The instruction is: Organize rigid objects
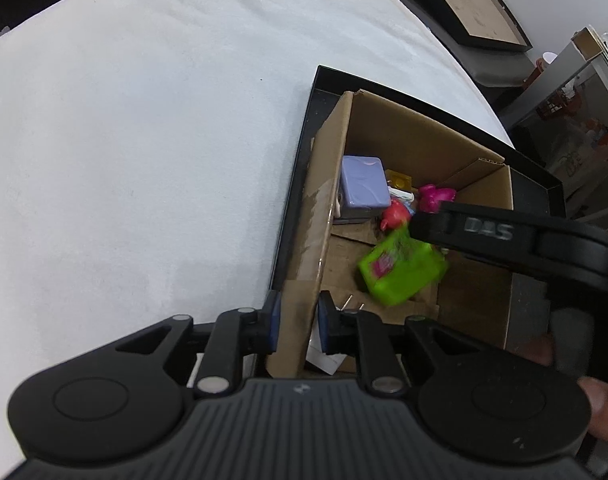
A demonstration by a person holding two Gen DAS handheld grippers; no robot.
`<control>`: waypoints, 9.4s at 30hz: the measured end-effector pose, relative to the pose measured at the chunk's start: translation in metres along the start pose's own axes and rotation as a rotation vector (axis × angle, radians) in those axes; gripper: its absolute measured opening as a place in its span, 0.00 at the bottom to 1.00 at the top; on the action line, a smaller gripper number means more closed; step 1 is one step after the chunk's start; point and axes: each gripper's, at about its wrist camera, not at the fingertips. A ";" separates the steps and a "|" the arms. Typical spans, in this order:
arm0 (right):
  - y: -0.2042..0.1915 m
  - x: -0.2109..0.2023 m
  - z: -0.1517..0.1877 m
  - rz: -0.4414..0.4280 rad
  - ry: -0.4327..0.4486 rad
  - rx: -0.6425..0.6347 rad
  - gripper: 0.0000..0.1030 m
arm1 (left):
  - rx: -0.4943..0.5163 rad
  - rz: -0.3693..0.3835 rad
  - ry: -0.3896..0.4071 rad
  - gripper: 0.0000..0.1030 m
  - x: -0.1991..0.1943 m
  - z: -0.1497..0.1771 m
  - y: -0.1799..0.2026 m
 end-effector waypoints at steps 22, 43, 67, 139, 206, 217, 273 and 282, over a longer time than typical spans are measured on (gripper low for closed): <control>0.079 -0.105 0.028 -0.089 0.134 0.083 0.72 | 0.065 -0.076 0.053 0.63 -0.043 0.026 0.026; 0.172 -0.121 0.084 -0.042 0.148 0.159 0.93 | 0.137 -0.129 0.073 0.75 -0.056 0.060 0.061; 0.227 -0.040 0.115 0.008 0.026 0.224 0.92 | 0.147 -0.235 0.066 0.75 -0.035 0.056 0.083; 0.184 -0.006 0.100 0.087 -0.102 0.145 0.43 | 0.051 -0.157 0.098 0.75 -0.049 0.038 0.038; 0.011 -0.031 0.020 0.005 0.025 -0.137 0.41 | -0.020 0.054 -0.017 0.14 0.002 0.021 -0.013; 0.012 -0.039 0.024 0.001 0.064 -0.134 0.47 | -0.007 0.042 -0.018 0.14 0.000 0.021 -0.010; 0.091 -0.185 0.119 0.006 0.364 0.147 1.00 | 0.256 0.002 0.238 0.83 -0.134 0.090 0.036; 0.085 -0.210 0.152 0.027 0.410 0.148 1.00 | 0.275 0.063 0.277 0.90 -0.162 0.123 0.028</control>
Point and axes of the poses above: each gripper's, at about its wrist camera, not at the fingertips, and x roughly the way its jaws point, y to its right, z to its underside, and after that the axes turned 2 degrees about y, right-handed
